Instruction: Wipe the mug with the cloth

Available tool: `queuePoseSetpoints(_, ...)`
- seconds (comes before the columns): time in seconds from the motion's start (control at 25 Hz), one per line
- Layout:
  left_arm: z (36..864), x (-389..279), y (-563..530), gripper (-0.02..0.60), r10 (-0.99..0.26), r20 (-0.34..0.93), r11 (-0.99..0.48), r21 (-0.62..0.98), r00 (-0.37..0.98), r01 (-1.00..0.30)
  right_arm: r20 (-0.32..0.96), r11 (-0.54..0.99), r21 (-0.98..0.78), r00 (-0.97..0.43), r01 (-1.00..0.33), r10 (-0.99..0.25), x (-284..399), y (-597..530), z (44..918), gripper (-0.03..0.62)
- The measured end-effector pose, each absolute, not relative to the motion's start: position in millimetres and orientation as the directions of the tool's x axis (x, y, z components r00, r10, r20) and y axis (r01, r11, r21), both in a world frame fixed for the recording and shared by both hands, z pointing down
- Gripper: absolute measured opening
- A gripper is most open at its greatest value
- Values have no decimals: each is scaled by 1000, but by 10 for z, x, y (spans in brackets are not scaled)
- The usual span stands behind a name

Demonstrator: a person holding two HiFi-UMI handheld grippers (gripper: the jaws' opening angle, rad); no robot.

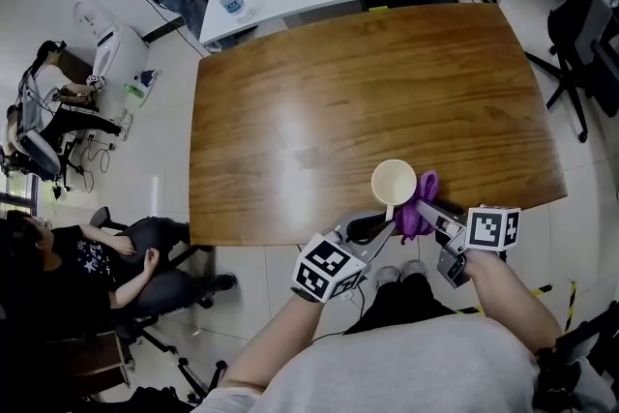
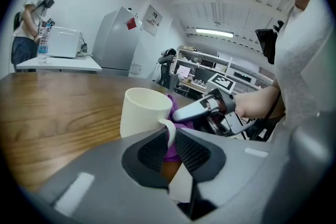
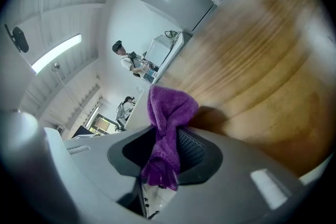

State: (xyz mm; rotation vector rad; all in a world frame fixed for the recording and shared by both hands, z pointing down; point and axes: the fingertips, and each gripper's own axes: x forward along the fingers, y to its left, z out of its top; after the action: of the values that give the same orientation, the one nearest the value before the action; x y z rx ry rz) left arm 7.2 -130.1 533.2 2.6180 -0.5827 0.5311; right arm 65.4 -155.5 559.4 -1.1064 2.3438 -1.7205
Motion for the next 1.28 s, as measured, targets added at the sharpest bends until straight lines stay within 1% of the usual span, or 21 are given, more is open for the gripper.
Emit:
queuePoseSetpoints(0.16, 5334, 83, -1286, 48, -298, 443, -827, 322, 845, -461, 381, 124, -843, -743, -524, -551, 657, -1571, 5658, 123)
queuePoseSetpoints(0.44, 5331, 24, -1296, 48, -313, 455, -825, 305, 834, -476, 380, 140, -842, -758, -521, -530, 641, -1568, 5597, 124)
queuePoseSetpoints(0.96, 5331, -341, -1362, 51, -377, 504, -811, 225, 777, -539, 269, 304, -829, -812, -469, -518, 735, -1788, 4852, 124)
queuePoseSetpoints(1.28, 5321, -544, -1495, 58, -434, 506, -776, 211, 746, -594, 263, 341, -834, -855, -434, -446, 599, -1884, 4815, 124)
